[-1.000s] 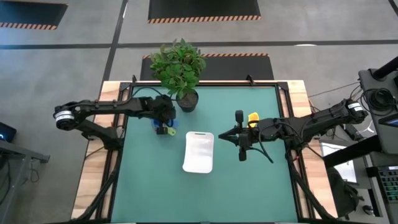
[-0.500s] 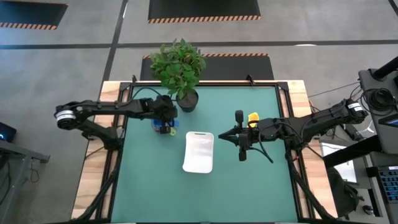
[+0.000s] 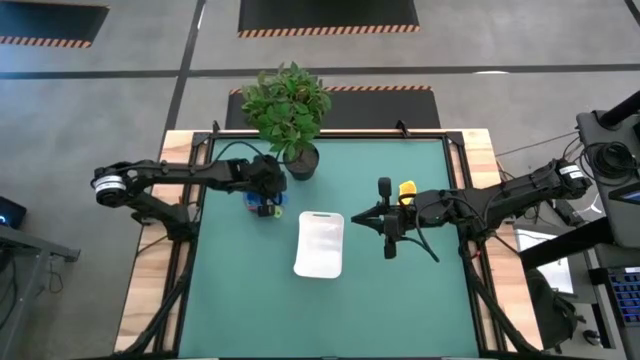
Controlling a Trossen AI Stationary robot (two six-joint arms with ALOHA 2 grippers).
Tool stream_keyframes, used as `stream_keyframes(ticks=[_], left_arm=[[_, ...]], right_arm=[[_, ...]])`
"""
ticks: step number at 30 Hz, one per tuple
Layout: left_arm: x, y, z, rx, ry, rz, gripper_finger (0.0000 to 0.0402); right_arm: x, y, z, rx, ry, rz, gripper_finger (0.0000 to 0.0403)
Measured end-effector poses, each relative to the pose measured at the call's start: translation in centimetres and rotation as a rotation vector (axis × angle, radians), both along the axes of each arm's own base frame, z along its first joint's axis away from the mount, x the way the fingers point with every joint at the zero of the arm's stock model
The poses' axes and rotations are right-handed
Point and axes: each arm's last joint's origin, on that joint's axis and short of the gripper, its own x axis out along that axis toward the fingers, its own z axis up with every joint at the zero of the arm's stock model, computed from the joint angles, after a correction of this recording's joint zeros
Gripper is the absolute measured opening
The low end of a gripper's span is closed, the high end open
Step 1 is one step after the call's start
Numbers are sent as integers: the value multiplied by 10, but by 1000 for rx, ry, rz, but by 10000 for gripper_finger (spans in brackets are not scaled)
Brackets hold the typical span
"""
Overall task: Nest measuring cups in basket
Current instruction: Stack the blue measuring cup on top of the green measuring cup
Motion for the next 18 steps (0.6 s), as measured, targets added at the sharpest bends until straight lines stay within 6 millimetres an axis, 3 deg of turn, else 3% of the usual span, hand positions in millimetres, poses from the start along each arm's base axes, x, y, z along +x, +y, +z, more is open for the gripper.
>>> stream_keyframes(ticks=[18], left_arm=[[-4,-12,10,-32,-24,-60,0]], right_arm=[[0,0,0,-3,4,0,9]])
